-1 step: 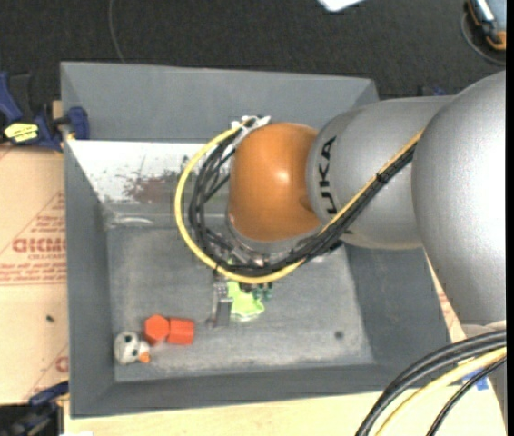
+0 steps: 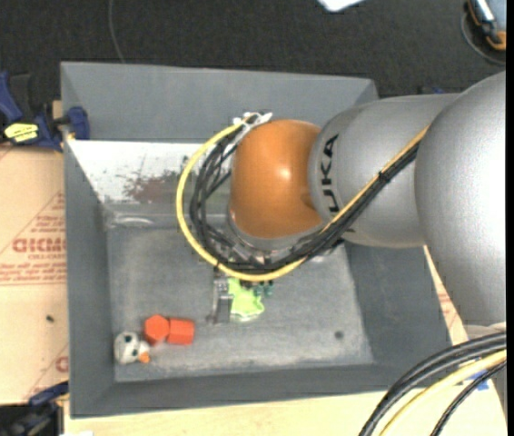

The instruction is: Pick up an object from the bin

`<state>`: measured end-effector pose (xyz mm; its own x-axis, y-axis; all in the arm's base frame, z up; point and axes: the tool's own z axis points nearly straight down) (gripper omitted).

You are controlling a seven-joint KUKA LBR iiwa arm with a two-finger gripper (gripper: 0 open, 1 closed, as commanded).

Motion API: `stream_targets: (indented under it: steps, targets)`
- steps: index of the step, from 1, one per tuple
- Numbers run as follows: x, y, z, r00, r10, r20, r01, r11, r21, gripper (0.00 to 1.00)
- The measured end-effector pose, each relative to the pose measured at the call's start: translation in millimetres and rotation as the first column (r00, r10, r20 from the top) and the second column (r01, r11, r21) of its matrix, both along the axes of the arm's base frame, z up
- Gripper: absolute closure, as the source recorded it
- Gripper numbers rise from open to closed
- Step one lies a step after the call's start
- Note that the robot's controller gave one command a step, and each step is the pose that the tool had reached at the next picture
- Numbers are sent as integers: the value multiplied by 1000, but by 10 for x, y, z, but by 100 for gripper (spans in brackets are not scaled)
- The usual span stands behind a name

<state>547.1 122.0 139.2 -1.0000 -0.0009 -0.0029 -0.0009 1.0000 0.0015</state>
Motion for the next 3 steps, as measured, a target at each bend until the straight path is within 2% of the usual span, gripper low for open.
stream_targets:
  steps: [1,2,3]
  targets:
    - [-142,-476,60,992,124,-5,-124,992,0,0]
    - [2,-661,-384,975,223,2,-223,975,-2,0]
    - [-62,-584,-553,909,416,-6,-416,909,2,100]
